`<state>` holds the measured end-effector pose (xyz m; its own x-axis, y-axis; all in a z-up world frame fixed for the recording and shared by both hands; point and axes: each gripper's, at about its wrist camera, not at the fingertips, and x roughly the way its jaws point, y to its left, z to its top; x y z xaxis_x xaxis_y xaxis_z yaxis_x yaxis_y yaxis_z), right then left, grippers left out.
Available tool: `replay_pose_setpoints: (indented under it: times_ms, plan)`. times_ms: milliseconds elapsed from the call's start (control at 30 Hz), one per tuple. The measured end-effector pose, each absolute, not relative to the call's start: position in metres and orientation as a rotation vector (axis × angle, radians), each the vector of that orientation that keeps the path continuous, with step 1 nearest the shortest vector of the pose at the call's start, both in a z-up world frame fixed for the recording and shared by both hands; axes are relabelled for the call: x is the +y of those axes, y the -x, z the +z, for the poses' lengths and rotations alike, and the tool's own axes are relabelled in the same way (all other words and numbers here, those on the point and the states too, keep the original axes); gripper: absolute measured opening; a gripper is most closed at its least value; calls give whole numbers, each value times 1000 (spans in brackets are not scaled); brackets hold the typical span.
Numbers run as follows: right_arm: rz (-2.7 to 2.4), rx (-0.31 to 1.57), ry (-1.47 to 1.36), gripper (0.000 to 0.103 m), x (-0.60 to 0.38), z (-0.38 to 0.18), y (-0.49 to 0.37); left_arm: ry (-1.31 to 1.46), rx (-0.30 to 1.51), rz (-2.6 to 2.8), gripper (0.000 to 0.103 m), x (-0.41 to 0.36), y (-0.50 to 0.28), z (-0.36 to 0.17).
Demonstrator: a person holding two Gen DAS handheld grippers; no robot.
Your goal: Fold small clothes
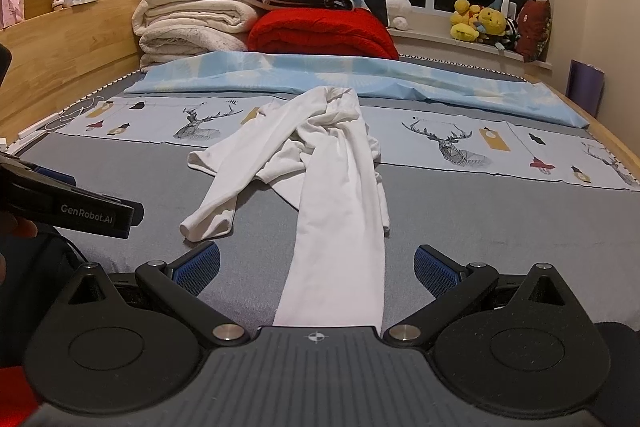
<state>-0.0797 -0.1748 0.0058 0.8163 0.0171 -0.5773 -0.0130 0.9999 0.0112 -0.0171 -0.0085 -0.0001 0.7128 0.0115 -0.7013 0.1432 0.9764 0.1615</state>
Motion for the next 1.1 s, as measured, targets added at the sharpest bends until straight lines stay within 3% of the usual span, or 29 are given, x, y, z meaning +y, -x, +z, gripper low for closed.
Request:
replay_pose_setpoints:
  times_ms: [1100]
  plan:
    - [22,627,-14,102,-171,3,78,-206,789,-78,88,-11,17,-4]
